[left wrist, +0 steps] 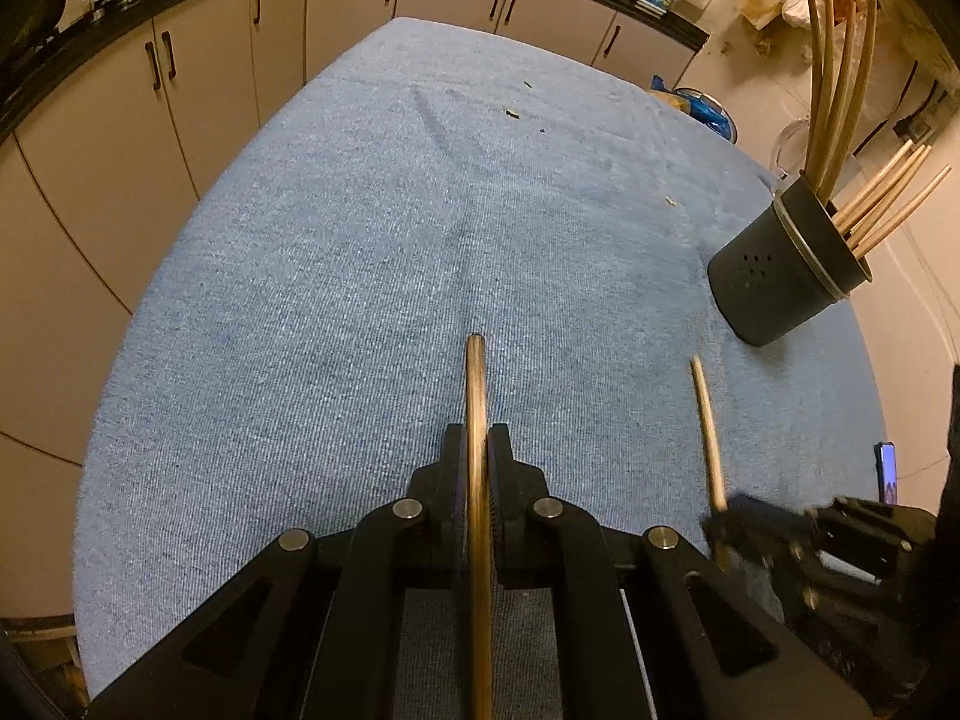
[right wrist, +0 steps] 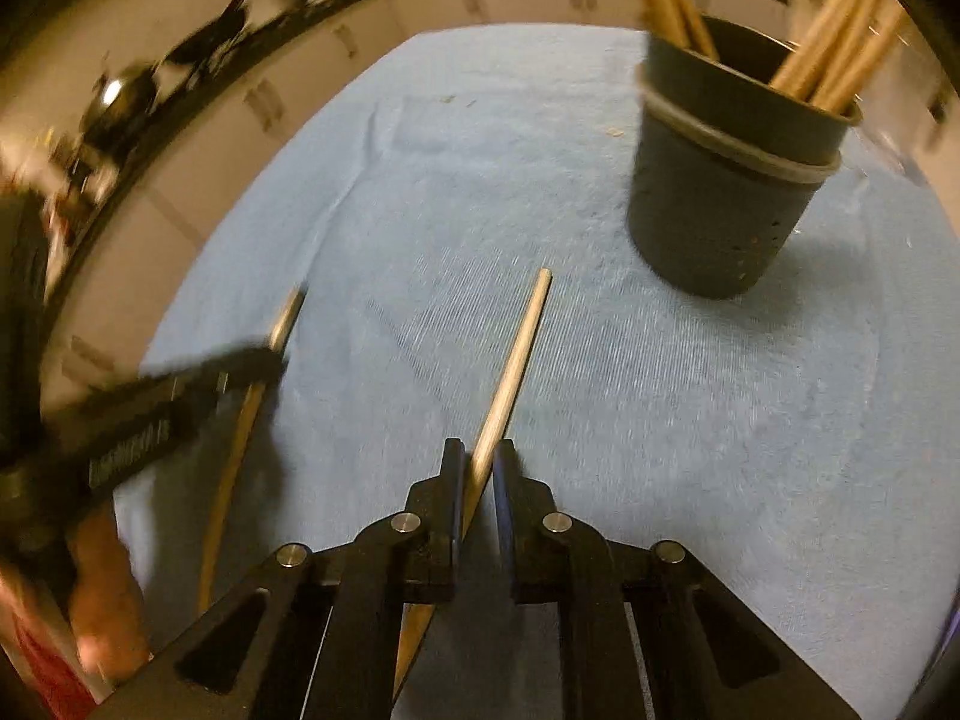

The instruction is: Organize utensils

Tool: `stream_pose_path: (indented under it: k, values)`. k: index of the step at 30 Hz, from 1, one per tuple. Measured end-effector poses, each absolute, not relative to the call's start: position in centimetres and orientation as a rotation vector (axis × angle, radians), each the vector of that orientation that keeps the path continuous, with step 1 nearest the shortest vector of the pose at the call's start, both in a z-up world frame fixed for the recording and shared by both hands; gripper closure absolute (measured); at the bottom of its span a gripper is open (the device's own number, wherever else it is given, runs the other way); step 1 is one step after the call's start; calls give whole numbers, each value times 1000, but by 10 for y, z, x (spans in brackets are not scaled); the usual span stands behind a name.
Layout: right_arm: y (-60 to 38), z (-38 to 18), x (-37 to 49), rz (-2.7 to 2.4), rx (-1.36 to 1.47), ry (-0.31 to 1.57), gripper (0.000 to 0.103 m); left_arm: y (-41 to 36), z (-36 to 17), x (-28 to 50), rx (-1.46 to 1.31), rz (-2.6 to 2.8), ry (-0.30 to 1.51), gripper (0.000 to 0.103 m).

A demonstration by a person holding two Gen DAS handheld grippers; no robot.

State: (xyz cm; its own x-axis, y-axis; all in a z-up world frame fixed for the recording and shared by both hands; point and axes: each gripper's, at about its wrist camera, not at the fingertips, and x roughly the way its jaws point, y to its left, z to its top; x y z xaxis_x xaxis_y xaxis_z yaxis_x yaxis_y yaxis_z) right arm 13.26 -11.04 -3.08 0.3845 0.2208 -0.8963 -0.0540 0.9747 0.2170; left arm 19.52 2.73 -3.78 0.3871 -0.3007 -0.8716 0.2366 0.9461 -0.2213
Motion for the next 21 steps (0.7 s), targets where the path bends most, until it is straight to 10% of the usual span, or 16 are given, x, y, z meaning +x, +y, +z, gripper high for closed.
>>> stream_pose_path:
  k: [21]
  values:
    - [-134, -30, 160, 128, 233, 1189, 96, 16, -23, 185, -32, -374, 1090, 97]
